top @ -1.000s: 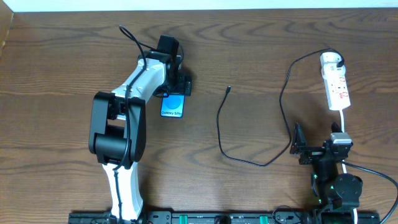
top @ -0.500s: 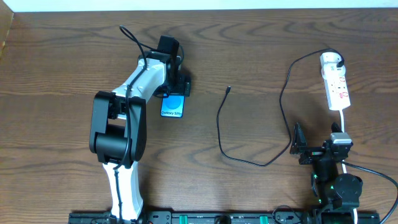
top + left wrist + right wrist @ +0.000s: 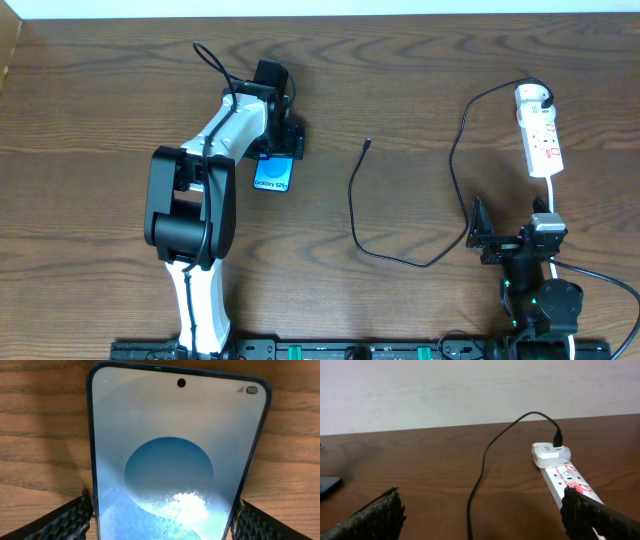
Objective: Plug charger to phone and switch on socket
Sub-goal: 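Lower the left gripper and grasp the phone's top edge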
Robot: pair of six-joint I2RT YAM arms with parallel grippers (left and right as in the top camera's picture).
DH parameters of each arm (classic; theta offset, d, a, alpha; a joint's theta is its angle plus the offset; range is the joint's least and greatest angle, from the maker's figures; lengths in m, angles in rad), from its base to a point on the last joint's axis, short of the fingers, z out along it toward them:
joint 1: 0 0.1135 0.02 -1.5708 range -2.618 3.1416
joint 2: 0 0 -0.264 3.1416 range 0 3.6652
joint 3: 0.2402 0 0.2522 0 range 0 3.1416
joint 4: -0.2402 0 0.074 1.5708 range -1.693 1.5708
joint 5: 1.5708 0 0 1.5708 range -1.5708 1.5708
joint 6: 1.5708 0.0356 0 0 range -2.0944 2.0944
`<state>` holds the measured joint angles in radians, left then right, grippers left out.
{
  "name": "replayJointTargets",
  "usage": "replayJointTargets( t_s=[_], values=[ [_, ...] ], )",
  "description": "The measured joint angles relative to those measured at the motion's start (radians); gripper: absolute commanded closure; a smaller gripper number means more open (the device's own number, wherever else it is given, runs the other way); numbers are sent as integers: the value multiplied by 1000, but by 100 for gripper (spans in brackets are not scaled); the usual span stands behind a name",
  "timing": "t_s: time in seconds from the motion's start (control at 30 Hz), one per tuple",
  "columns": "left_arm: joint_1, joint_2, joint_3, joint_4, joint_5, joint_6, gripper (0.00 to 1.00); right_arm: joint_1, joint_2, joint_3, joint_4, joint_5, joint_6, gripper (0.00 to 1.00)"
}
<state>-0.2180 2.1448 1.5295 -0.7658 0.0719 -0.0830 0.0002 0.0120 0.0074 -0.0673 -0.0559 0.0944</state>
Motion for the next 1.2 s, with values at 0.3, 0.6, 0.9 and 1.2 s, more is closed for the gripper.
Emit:
replayJointTargets(
  t_s=[0.3, 0.6, 0.9, 1.2],
  values=[
    [-22, 0, 0, -21, -16, 1, 20, 0, 0, 0, 0, 0, 0, 1],
    [-32, 0, 1, -21, -19, 1, 25, 0, 0, 0, 0, 0, 0, 1],
    [-31, 3, 20, -68, -19, -7, 25, 0, 0, 0, 0, 0, 0, 1],
    [-22, -94, 20, -137, -3, -56, 25, 0, 0, 0, 0, 0, 0, 1]
  ],
)
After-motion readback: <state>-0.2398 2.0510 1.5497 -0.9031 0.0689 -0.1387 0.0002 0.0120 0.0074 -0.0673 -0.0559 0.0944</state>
